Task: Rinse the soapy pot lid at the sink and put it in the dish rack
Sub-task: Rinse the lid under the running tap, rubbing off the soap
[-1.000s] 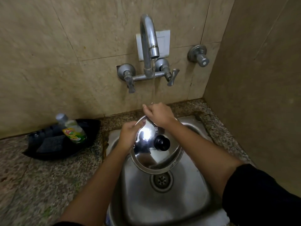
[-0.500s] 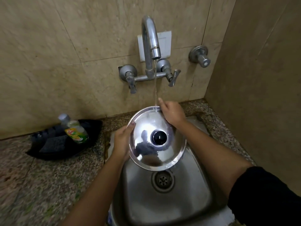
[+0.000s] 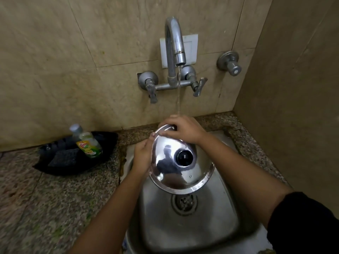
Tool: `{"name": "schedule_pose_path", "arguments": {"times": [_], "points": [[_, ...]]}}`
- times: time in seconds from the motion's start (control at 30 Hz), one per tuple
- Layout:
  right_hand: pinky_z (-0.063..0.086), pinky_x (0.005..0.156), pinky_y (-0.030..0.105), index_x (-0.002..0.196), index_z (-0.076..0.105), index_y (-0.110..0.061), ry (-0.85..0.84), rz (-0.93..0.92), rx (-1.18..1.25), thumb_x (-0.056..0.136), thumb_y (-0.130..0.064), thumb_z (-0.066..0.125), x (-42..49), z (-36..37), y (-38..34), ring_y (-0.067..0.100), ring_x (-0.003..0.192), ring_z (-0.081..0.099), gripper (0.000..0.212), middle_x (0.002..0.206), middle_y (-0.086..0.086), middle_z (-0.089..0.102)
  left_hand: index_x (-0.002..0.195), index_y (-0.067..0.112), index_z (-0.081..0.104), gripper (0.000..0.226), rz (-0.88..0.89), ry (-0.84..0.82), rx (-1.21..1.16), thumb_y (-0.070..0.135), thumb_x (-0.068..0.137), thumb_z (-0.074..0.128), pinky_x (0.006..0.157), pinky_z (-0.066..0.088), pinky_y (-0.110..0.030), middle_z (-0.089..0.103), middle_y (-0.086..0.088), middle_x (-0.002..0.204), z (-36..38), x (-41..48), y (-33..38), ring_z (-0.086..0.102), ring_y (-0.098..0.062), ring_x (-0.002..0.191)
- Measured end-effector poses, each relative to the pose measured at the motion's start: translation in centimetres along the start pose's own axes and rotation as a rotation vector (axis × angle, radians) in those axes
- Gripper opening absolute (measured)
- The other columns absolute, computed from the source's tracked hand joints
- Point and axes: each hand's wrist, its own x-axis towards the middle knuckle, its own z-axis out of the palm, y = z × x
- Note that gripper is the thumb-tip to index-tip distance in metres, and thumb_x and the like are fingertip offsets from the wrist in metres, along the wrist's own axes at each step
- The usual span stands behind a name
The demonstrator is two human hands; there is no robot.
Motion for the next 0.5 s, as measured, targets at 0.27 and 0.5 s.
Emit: {"name": "schedule_pose_path", "arguments": {"times": [0.27,0.5], "points": [[0.047,0.082,0.031,0.094,0.071,-0.015,0.362,0.646,0.988,0.095,-0.02,0.053,-5.6,1.6,3.9,0.018,0.09,0.064,0.019,0.097,0.003,0.071,0.076,0.017,0.068,0.034,-0.119,0.251,-0.163,0.044,0.091,0.055,0.081,0.051,-0.032,0.069,0.001,0.077,-2.5,0.8,-1.1,0.064,-0.014,0.073],[0.056,0.073,0.045,0.109,0.066,-0.019,0.322,0.779,1.298,0.099,-0.029,0.042,-8.8,3.2,2.5,0.028,0.089,0.067,0.028,0.107,0.011,0.07,0.121,0.022,0.054,0.055,-0.388,0.328,-0.453,0.064,0.086,0.046,0.096,0.045,-0.039,0.059,-0.003,0.124,-1.3,0.5,-1.3,0.057,-0.025,0.107]]}}
